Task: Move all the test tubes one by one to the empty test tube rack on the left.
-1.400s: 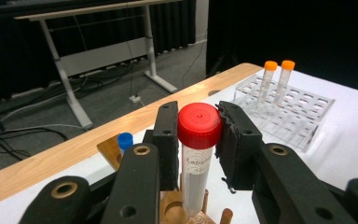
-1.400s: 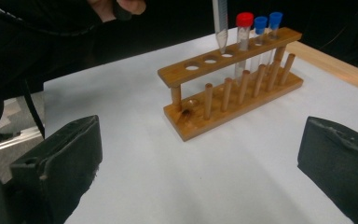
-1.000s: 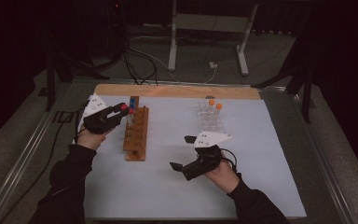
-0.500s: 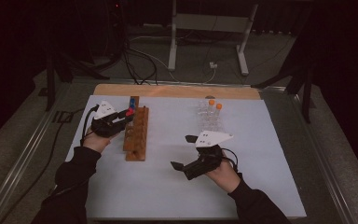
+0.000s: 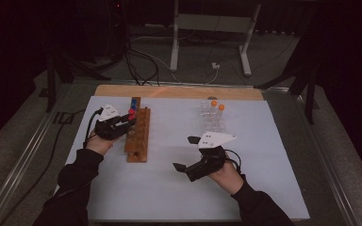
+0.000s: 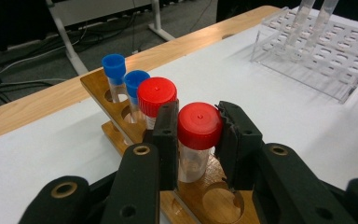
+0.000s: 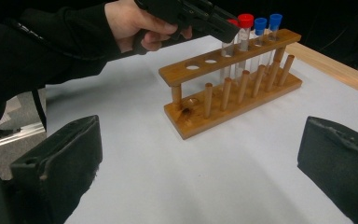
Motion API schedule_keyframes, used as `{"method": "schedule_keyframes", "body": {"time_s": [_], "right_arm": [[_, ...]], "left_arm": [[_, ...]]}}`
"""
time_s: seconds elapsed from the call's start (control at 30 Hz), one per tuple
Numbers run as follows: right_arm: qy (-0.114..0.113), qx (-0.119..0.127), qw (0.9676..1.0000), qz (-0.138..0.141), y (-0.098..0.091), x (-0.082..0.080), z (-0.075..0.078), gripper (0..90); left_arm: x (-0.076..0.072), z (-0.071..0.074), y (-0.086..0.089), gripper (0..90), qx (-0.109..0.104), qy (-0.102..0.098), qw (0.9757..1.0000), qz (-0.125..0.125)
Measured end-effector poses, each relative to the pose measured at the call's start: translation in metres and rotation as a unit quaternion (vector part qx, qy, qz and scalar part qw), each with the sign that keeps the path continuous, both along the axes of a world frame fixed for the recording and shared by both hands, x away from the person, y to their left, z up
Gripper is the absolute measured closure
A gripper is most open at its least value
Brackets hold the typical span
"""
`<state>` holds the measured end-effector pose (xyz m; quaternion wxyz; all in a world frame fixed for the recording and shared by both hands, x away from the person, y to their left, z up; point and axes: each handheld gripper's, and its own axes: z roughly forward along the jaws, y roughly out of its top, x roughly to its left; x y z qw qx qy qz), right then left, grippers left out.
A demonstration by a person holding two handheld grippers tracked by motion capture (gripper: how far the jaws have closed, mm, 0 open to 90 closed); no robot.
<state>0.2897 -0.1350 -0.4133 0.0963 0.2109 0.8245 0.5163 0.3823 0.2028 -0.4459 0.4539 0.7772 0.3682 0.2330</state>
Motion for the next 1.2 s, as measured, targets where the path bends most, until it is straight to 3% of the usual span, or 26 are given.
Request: {"method": "schedule_keyframes", "body": {"time_s": [0.23, 0.47, 0.67, 0.77, 0.9, 1.0, 1.2], "right_arm": [[-0.001, 0.002, 1.0, 0.001, 0.0, -0.001, 0.001, 0.3], [-0.009, 0.007, 0.9999, -0.009, -0.006, 0.001, 0.005, 0.3], [-0.026, 0.014, 0.9992, -0.028, -0.019, 0.003, 0.015, 0.3], [-0.044, 0.016, 0.9982, -0.038, -0.029, 0.007, 0.02, 0.3], [-0.052, 0.02, 0.9965, -0.062, -0.046, 0.014, 0.027, 0.3], [-0.057, 0.021, 0.9941, -0.09, -0.06, 0.021, 0.03, 0.3], [-0.054, 0.014, 0.9877, -0.146, -0.086, 0.041, 0.027, 0.3]], "left_arm": [[0.001, -0.001, 0.002, 69.7, -0.009, 0.014, 0.9999, -0.004], [-0.005, 0.004, -0.004, 50.7, 0.003, 0.01, 0.9999, -0.008], [-0.02, 0.017, -0.005, 36.0, -0.008, -0.005, 0.9998, -0.015], [-0.027, 0.023, -0.006, 24.0, -0.021, -0.008, 0.9994, -0.026], [-0.036, 0.029, -0.009, 10.9, -0.039, -0.001, 0.9982, -0.046], [-0.042, 0.031, -0.012, 1.9, -0.053, 0.007, 0.9956, -0.077], [-0.056, 0.033, -0.014, 0.6, -0.067, -0.002, 0.9921, -0.106]]}}
